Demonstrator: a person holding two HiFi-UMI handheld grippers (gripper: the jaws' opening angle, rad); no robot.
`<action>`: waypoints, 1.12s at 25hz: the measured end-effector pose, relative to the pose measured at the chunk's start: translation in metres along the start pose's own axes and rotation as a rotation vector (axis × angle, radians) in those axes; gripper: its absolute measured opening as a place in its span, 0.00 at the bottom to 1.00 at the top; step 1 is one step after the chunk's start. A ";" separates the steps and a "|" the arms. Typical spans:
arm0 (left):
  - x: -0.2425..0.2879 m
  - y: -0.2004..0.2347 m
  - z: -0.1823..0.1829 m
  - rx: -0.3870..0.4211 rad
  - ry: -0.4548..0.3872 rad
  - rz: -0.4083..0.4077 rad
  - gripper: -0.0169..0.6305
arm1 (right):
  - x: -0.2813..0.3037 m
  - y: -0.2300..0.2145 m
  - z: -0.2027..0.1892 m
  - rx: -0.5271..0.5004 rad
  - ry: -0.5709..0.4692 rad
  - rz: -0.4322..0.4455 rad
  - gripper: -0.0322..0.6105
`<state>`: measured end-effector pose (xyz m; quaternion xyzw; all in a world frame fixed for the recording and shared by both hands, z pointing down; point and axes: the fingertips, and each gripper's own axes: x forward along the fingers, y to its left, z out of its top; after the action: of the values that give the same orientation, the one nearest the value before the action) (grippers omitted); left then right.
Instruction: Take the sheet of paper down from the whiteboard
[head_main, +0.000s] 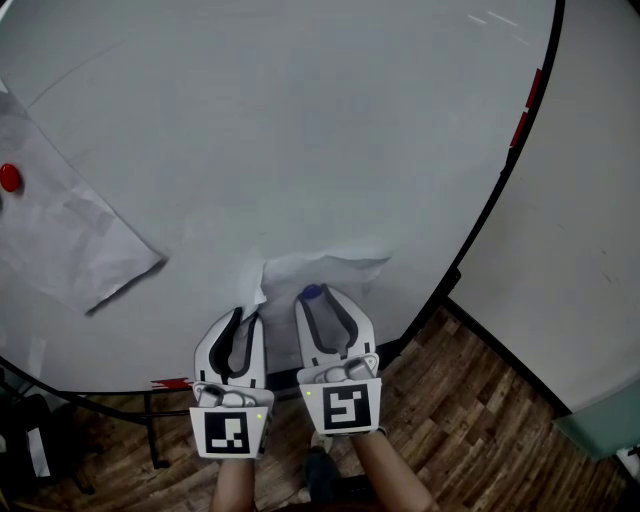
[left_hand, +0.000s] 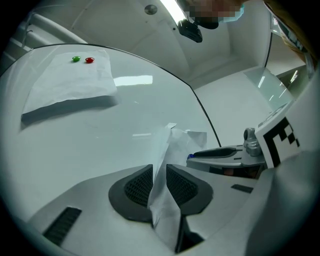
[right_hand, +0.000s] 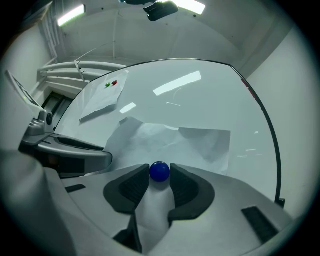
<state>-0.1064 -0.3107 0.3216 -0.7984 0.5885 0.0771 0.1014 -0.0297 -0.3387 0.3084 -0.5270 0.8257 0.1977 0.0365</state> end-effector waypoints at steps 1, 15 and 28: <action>0.000 0.001 0.000 0.004 0.000 0.008 0.15 | 0.000 0.000 0.000 -0.004 0.000 -0.001 0.24; -0.001 0.003 0.000 0.001 0.002 0.019 0.06 | -0.001 -0.002 0.000 -0.011 0.009 0.019 0.26; -0.012 0.004 0.006 -0.068 -0.008 0.008 0.06 | -0.014 -0.005 0.012 0.011 -0.020 0.001 0.26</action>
<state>-0.1143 -0.2994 0.3184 -0.7988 0.5882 0.1007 0.0765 -0.0208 -0.3243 0.2993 -0.5244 0.8267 0.1984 0.0475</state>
